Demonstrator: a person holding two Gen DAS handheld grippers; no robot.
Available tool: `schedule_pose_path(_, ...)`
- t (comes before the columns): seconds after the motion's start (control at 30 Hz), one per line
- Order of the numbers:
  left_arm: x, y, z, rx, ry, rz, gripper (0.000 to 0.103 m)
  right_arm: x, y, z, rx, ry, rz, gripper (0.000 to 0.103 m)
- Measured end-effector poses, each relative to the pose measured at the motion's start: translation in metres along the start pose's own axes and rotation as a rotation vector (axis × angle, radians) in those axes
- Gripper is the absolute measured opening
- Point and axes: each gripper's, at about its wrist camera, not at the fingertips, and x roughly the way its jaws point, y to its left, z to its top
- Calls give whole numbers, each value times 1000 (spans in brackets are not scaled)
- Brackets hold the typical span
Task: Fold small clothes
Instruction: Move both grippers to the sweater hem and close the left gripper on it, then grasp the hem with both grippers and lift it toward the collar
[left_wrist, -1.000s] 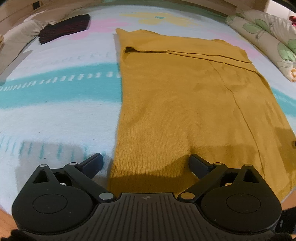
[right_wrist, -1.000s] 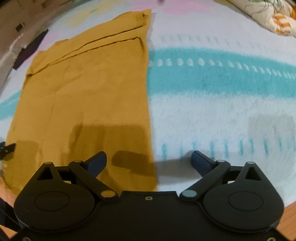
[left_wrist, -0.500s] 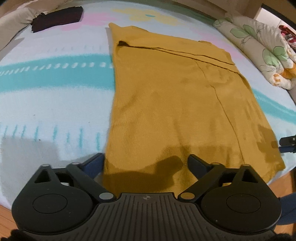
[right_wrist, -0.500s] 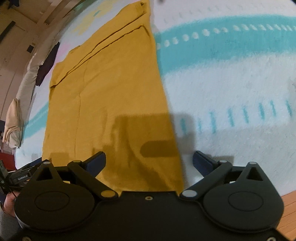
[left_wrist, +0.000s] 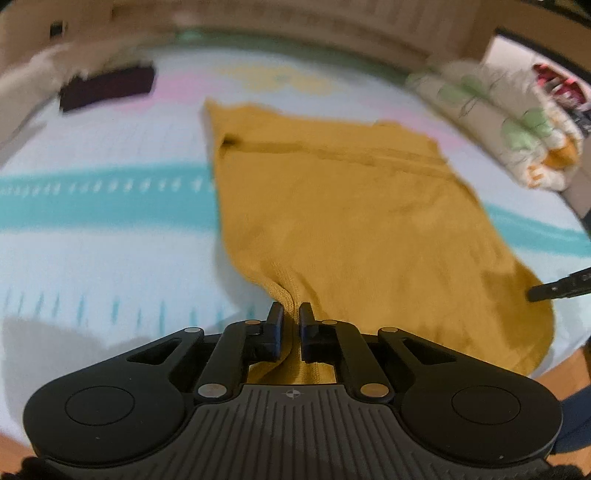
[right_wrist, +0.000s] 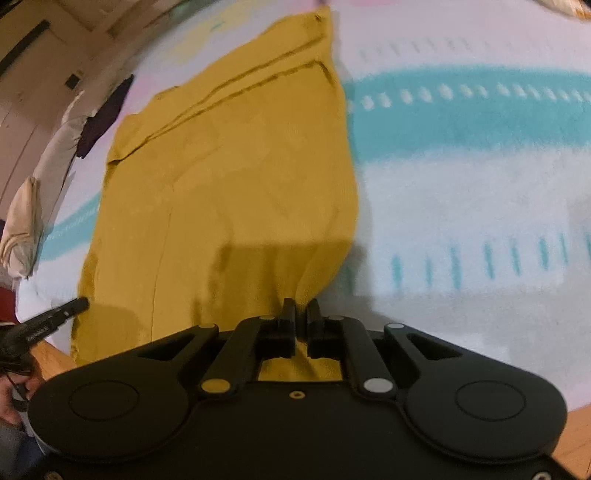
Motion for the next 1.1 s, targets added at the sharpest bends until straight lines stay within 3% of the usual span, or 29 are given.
schedule_pose_path(0.27,-21,13,19,-116,-155,23,8,-32,-1,13,47,-230,98,14)
schedule_pose_path(0.5,-21,26,33,-196,-173,36,8,-46,4,21,46,-340,83,14)
schedule_pose_path(0.7,-2,47,33,-279,-101,62,10,-34,4,27,71,-322,31,14)
schedule_pose_path(0.87,1,62,37,-278,-118,216,10,-15,0,31,87,-277,-29,14)
schedule_pose_path(0.97,5,69,31,-323,-50,136,14,-3,-2,33,96,-249,-35,14)
schedule_pose_path(1.03,8,66,23,-302,-1,103,28,1,-4,33,101,-239,-34,14)
schedule_pose_path(1.1,12,61,16,-266,38,89,29,2,-5,32,99,-225,-27,19)
